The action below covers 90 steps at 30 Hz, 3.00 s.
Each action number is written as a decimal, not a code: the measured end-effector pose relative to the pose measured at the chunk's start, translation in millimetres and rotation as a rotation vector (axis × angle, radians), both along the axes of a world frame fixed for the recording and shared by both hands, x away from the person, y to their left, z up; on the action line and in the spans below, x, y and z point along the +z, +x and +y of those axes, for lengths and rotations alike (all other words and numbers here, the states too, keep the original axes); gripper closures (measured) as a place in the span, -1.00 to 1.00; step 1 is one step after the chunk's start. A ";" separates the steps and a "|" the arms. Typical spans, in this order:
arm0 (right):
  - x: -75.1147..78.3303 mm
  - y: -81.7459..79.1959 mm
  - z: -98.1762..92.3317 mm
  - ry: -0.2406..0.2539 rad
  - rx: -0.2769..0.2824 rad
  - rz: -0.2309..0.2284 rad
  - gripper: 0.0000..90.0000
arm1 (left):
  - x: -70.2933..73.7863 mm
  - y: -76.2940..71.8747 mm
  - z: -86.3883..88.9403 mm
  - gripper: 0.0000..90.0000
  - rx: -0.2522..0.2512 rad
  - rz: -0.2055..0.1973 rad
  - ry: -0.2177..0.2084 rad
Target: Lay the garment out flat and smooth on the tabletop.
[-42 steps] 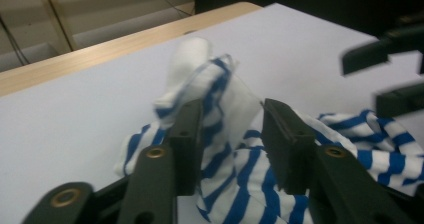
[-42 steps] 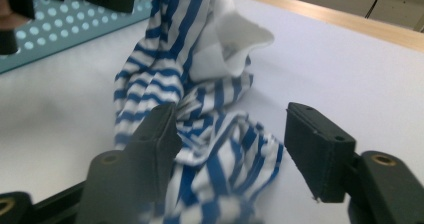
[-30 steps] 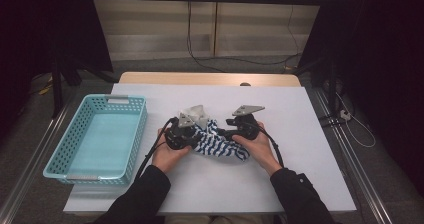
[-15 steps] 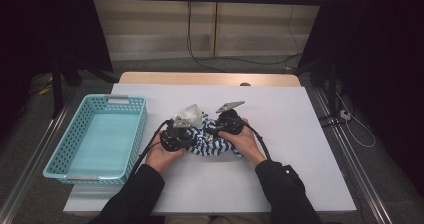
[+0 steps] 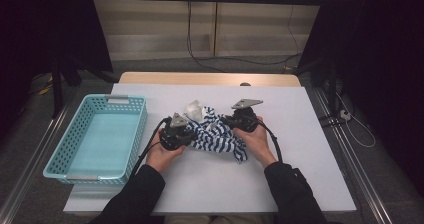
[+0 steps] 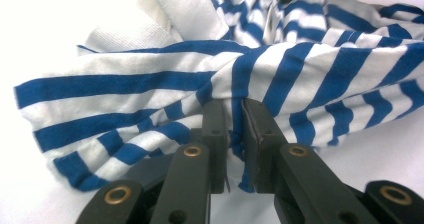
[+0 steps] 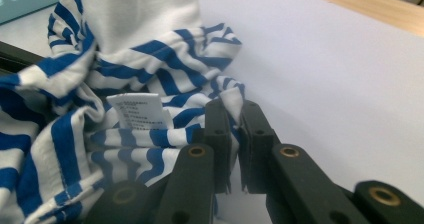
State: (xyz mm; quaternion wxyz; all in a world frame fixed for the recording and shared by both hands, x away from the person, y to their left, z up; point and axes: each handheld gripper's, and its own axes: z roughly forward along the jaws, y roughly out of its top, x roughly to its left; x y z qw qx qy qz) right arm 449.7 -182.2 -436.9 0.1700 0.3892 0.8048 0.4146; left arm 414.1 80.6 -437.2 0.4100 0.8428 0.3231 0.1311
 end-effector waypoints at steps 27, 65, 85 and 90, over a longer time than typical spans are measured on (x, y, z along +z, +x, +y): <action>4.8 -50.2 -51.5 -0.008 -0.037 -0.054 0.87 | 11.1 15.3 -13.9 0.10 0.062 -0.083 -0.131; 8.5 -50.5 -64.0 0.008 -0.077 -0.063 0.87 | -0.9 3.1 -27.6 0.83 -0.051 -0.037 -0.013; 9.0 -87.6 -110.1 -0.010 -0.123 -0.043 0.84 | 3.5 -23.8 -2.5 0.84 -0.101 0.018 0.014; -2.3 -94.0 -111.7 -0.041 -0.113 0.005 0.64 | -11.7 -27.0 -9.3 0.82 -0.103 0.023 0.073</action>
